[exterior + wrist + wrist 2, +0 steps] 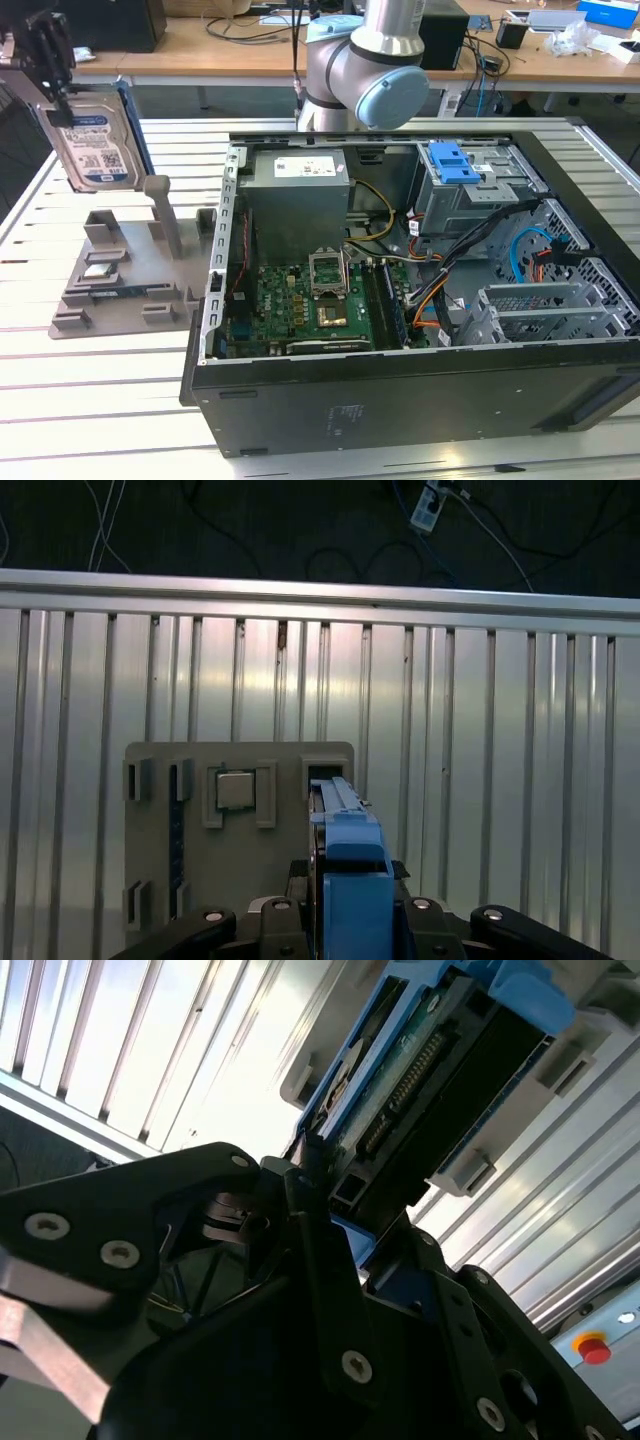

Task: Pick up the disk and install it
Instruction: 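Pick up the disk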

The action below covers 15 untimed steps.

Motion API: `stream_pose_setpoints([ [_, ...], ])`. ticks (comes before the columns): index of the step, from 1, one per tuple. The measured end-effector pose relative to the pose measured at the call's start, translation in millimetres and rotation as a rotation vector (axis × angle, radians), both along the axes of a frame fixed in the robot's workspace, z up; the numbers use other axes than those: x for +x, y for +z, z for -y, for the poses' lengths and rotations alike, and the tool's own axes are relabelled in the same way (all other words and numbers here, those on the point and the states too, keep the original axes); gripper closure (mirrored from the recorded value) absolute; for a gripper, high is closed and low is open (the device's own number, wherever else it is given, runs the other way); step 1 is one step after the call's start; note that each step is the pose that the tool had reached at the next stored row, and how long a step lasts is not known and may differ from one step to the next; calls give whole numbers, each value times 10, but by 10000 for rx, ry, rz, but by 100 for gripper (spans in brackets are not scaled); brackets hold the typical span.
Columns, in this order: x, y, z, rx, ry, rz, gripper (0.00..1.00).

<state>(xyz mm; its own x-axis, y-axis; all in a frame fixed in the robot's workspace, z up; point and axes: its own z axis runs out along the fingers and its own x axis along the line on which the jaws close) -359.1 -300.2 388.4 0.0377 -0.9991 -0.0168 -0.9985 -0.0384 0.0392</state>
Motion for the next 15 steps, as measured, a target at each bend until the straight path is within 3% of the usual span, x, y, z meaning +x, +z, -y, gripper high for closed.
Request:
stream_pose_setpoints([
  [12,0,230,0,0,0,1,63],
  [15,0,317,0,1,0,1,63],
])
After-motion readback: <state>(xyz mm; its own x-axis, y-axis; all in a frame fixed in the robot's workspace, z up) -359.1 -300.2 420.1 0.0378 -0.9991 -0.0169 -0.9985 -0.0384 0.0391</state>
